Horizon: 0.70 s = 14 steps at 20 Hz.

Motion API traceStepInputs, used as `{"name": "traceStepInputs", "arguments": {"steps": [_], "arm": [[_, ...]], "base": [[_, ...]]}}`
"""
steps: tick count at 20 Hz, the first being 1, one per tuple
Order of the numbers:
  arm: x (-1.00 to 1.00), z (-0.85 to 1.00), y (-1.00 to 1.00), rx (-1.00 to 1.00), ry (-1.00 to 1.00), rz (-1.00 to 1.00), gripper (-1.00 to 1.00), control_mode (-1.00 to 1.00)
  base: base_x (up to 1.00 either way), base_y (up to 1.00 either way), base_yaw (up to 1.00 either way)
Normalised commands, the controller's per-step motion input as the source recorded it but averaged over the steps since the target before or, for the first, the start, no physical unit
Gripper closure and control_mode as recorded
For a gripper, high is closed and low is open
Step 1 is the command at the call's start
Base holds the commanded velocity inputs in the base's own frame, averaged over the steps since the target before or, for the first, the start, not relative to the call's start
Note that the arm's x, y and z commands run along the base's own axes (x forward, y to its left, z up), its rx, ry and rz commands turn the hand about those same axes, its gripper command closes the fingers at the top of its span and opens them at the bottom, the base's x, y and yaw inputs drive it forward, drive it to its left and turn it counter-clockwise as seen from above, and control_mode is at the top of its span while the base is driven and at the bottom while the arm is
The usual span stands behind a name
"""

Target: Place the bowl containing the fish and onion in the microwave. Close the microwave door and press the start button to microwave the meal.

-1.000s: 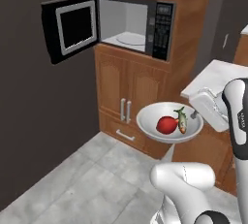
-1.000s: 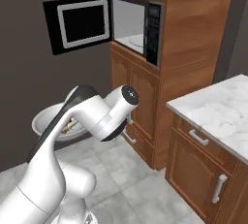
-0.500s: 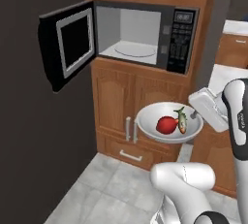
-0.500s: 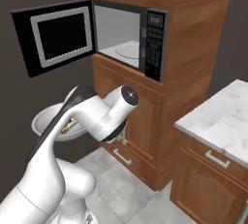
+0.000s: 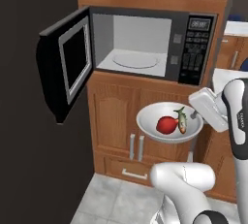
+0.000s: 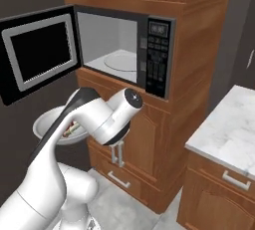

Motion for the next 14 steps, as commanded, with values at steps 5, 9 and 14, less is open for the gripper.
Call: {"name": "traceStepInputs", "arguments": {"steps": [5,9,14], "arm": [[0.00,0.00,0.00,0.00,0.00,0.00,1.00,1.00],[0.00,0.00,0.00,0.00,0.00,0.00,1.00,1.00],[0.00,0.00,0.00,0.00,0.00,0.00,1.00,1.00]], "base": [[0.62,0.25,-0.26],[0.60,0.34,-0.23],[0.61,0.34,-0.20]]}}
